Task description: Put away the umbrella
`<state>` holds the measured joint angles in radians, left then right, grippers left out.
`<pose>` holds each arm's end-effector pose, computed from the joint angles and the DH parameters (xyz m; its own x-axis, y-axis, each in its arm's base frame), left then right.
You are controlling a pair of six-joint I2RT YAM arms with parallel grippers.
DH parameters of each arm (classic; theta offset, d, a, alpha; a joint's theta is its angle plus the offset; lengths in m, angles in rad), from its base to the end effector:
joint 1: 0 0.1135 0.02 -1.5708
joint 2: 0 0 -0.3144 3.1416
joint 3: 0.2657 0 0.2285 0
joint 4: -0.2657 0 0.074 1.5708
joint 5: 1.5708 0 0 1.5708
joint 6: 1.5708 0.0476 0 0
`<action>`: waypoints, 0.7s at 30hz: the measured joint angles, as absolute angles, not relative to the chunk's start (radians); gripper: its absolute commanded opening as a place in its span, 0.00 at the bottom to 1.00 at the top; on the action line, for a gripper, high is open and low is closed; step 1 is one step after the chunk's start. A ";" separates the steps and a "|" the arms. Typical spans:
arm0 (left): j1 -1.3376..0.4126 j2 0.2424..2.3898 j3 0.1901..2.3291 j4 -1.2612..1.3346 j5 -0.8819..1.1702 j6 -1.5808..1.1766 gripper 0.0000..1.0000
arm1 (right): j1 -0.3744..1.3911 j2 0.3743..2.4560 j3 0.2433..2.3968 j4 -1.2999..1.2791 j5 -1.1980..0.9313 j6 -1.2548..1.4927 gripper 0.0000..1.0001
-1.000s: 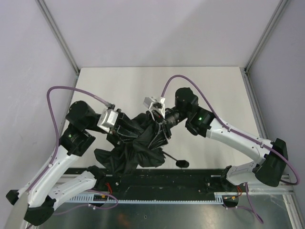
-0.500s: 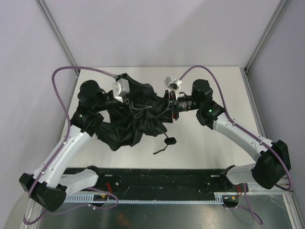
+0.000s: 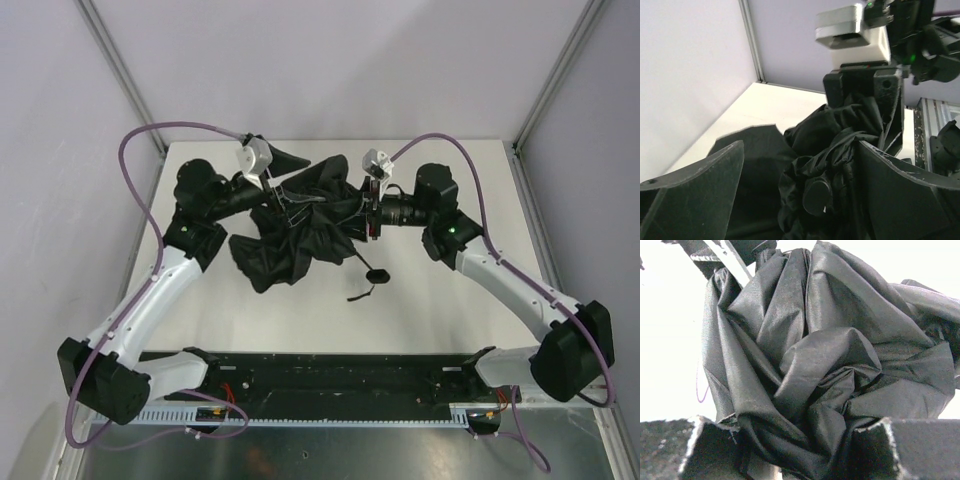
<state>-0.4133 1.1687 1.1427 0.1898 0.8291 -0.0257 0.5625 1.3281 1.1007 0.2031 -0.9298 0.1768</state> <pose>0.1907 -0.1220 0.4744 0.1252 -0.0739 -0.9894 0.9411 0.3247 0.0948 0.2125 0.1790 0.4249 -0.1955 0.0011 -0.9807 -0.9776 0.0796 0.1950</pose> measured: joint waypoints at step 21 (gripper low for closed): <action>-0.321 1.329 0.982 0.231 0.632 -0.589 0.99 | 0.670 1.196 1.044 -0.278 -0.376 -0.053 0.00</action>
<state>-0.3214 1.3289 0.9821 0.2314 0.6315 -0.5892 0.6697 1.1961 1.0435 -0.2783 -0.3756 -0.0532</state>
